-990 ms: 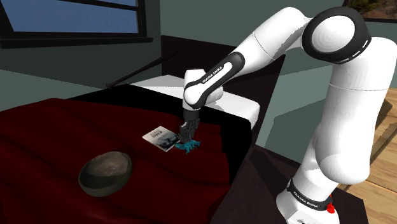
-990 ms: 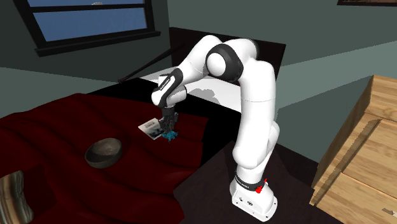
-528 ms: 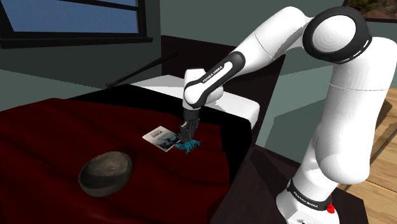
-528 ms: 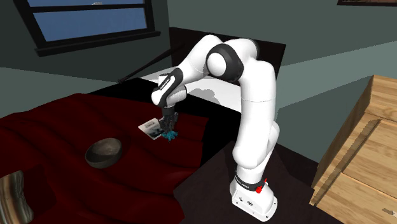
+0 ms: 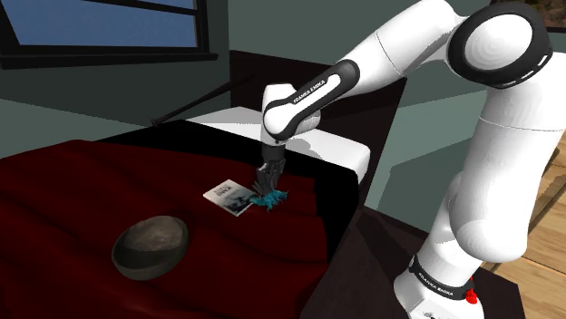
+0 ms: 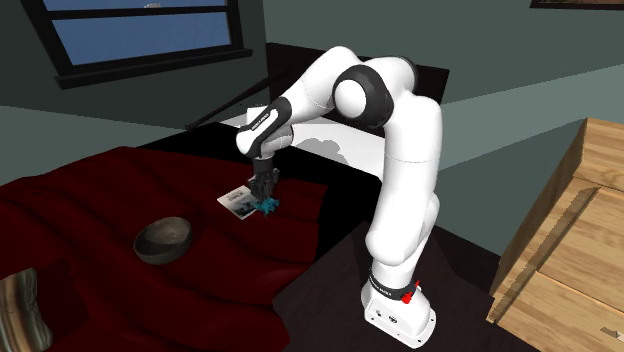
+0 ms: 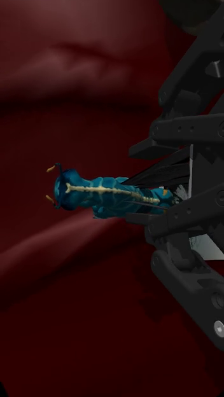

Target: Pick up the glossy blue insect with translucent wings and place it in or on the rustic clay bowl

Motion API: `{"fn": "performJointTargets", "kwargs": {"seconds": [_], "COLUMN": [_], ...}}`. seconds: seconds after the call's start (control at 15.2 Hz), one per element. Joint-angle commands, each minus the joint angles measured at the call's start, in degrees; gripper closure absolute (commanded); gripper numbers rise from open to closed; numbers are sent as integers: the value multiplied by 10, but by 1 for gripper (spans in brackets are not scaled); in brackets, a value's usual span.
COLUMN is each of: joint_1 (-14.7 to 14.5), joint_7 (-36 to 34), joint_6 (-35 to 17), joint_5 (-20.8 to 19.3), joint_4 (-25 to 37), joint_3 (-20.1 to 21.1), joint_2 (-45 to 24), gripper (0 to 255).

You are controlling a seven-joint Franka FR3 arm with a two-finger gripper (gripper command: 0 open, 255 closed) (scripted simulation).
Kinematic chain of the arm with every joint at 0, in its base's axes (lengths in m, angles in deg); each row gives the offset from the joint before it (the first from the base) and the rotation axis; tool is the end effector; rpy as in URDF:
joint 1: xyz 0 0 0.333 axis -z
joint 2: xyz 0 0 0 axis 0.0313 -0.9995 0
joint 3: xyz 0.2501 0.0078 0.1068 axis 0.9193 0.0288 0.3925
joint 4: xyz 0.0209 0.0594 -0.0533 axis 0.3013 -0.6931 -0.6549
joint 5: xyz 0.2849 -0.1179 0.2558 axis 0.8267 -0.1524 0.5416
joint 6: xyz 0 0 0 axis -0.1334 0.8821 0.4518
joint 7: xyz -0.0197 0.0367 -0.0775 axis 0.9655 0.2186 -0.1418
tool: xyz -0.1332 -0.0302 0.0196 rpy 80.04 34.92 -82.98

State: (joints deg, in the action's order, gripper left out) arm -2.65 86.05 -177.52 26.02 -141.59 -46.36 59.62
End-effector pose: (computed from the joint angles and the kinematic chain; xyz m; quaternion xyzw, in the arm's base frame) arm 0.5329 0.0381 0.2346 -0.9982 -0.0237 0.0290 0.0463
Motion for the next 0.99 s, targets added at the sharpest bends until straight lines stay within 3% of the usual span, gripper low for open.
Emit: {"fn": "performJointTargets", "kwargs": {"seconds": [0.0,0.92], "joint_1": [1,1], "joint_7": [-1,-14], "joint_6": [15,118], "joint_5": [-2,-11], "joint_4": [4,51], "joint_3": [-1,-2], "joint_2": [10,67], "gripper": [255,255]}}
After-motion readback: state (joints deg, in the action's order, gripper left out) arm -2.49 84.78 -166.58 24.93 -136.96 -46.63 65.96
